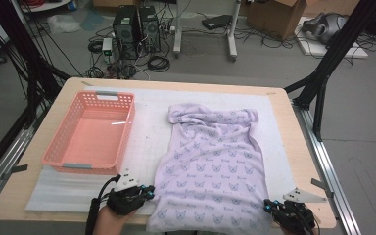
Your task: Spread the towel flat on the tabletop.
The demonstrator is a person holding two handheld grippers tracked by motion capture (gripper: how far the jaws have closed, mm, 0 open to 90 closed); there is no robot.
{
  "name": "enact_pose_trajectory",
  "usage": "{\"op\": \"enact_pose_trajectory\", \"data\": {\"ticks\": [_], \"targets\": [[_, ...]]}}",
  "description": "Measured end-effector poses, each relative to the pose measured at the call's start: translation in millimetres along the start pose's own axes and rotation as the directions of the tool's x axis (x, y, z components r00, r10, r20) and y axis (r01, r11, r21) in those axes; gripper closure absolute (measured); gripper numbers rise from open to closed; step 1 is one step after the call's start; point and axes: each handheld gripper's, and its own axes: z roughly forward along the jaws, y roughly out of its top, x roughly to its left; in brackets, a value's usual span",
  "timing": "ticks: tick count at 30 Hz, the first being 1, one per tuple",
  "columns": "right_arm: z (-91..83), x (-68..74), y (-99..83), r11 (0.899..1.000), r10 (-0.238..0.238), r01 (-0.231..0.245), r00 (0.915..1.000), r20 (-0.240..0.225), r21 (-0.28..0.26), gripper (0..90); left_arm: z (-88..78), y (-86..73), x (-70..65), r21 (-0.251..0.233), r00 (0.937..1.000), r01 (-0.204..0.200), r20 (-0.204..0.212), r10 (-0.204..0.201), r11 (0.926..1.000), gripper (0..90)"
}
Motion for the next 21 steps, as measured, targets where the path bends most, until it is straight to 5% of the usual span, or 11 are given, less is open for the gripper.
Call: {"op": "enact_pose_trajectory", "data": {"ticks": [5,8,11,14,19,20,21], "targets": [[-7.0,9.0,-3.9,1.0,-0.014,0.014,0.9996,-0.024,0.0,82.2,-10.9,-8.6,-6.6,-0.022,0.9996,-0.019,0.021,0.02,0.9996,85.8],[-7.9,6.2,1.1,0.999,0.008,-0.008,1.0,0.0,-0.045,70.9,-6.5,-0.7,-1.2,-0.068,0.9999,0.005,0.009,-0.005,0.9977,65.5],[-2.7,-1.6,9.2,0.996,0.034,-0.03,0.9986,0.04,-0.089,69.0,2.2,10.4,5.6,-0.099,0.9995,0.031,-0.005,-0.031,0.9946,55.9],[5.1,-8.9,17.0,0.994,0.063,-0.056,0.9956,0.069,-0.097,67.1,18.5,26.4,13.5,-0.088,0.9986,0.044,-0.025,-0.047,0.9952,51.8],[25.4,-16.6,26.7,0.999,0.039,-0.037,0.9934,0.108,-0.021,64.5,53.3,44.4,15.4,-0.002,0.9985,0.053,-0.015,-0.053,0.9986,47.9],[28.5,-16.1,27.1,0.999,0.035,-0.035,0.9934,0.109,-0.005,65.8,59.5,44.2,11.9,0.032,0.9996,0.025,-0.016,-0.024,0.9992,48.4],[30.1,-15.3,26.8,1.0,0.026,-0.025,0.993,0.115,-0.007,68.6,61.1,42.8,6.2,0.025,0.998,-0.023,-0.059,0.024,0.9994,49.2]]}}
